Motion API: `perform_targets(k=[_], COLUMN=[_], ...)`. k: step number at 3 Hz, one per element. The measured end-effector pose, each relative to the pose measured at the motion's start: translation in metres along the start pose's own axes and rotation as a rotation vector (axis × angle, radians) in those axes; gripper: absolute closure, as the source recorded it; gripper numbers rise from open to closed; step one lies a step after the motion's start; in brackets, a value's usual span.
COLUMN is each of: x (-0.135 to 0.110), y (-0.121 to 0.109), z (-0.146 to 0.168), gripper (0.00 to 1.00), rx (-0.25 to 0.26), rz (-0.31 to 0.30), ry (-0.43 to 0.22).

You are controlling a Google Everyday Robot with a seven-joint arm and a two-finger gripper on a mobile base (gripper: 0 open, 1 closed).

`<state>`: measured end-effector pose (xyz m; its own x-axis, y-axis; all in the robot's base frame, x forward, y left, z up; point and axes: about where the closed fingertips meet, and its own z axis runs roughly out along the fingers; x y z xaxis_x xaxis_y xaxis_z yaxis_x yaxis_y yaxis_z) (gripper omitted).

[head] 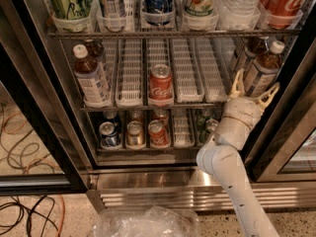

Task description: Pick blue plastic bottle from middle shelf of fridge

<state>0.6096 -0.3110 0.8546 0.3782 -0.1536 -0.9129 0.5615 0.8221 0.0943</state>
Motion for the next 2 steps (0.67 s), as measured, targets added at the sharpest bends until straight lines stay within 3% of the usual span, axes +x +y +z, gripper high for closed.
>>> perform_targets(k=[1,2], x=[0.0006,0.0001], y=[-0.0126,-0.0153], z=[0.0103,0.0130], gripper=[0.34,0.34], rx=[0.071,0.095], rz=[-0.016,-0.021], ry=[-0.012,-0.017])
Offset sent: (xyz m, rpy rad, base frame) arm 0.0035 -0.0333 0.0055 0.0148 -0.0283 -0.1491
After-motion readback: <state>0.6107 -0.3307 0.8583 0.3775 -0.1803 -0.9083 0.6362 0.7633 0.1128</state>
